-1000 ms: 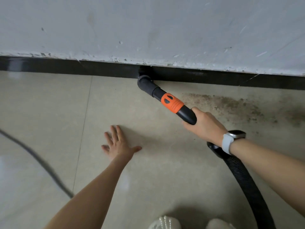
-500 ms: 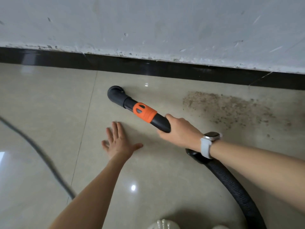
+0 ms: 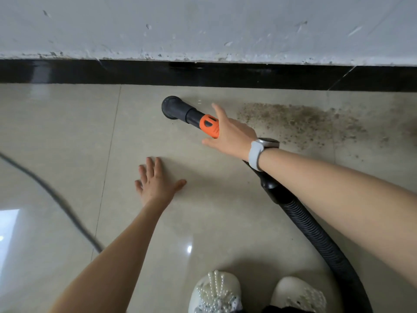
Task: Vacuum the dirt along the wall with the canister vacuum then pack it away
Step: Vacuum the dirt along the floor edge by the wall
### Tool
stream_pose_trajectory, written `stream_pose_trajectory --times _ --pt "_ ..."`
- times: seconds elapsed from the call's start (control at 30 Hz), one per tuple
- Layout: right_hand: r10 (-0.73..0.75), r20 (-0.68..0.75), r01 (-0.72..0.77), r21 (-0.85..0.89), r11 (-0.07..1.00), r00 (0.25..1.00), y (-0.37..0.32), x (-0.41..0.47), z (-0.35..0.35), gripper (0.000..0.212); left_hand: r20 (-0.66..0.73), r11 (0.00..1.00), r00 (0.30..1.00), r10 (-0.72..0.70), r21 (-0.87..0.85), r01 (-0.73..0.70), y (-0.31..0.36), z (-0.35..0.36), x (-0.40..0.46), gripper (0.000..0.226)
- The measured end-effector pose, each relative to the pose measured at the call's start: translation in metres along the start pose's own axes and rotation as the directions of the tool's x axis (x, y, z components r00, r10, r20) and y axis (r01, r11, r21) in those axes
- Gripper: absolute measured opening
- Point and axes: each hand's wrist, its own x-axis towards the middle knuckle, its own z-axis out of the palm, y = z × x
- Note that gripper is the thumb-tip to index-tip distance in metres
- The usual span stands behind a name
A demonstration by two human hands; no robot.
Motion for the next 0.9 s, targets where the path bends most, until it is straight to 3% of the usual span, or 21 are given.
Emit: stream_pose_trajectory --times 0.1,0.2,0.37,0.47,0.57,0.63,0.8,0.9 --pt "-0.051 -0.056 0.049 -0.032 0.998 0.997 -0.003 -0.001 0.003 0.043 -0.103 0.988 0.994 0.045 -0.142 -0.060 -0.009 0.005 -0.015 0.081" --pt "-0.151 -0.045 0.145 -0.110 0.983 0.988 0.016 -0.042 0.009 0.045 -0.146 0.974 0.989 0.012 -0.224 -0.044 -0.018 0.010 -0.032 0.077" --pt "-0.132 0.120 0.147 -0.123 0.981 0.984 0.055 -0.122 0.019 0.054 -0.119 0.977 0.991 -0.060 -0.210 0.034 -0.018 0.020 -0.051 0.074" --pt "-0.013 0.067 0.021 -0.131 0.991 0.998 0.081 -0.127 0.008 0.041 -0.084 0.985 0.995 -0.053 -0.171 0.038 -0.015 0.024 -0.056 0.074" --pt "0.119 -0.074 -0.129 -0.145 0.981 0.990 0.095 -0.110 -0.014 0.034 -0.053 0.991 0.998 -0.038 -0.127 0.031 -0.008 0.026 -0.060 0.076" --pt "0.087 -0.085 -0.100 -0.166 0.981 0.993 0.087 -0.107 -0.015 0.032 -0.034 0.992 0.999 -0.042 -0.122 0.038 -0.004 0.024 -0.061 0.077" --pt "-0.127 0.116 0.144 -0.149 0.978 0.985 0.064 -0.153 0.020 0.030 0.008 0.996 0.999 -0.040 -0.083 0.040 -0.012 0.015 -0.058 0.082" --pt "-0.060 0.121 0.079 -0.156 0.985 0.991 0.082 -0.171 0.015 0.032 0.016 0.998 1.000 -0.018 -0.060 0.019 -0.015 0.010 -0.057 0.081"
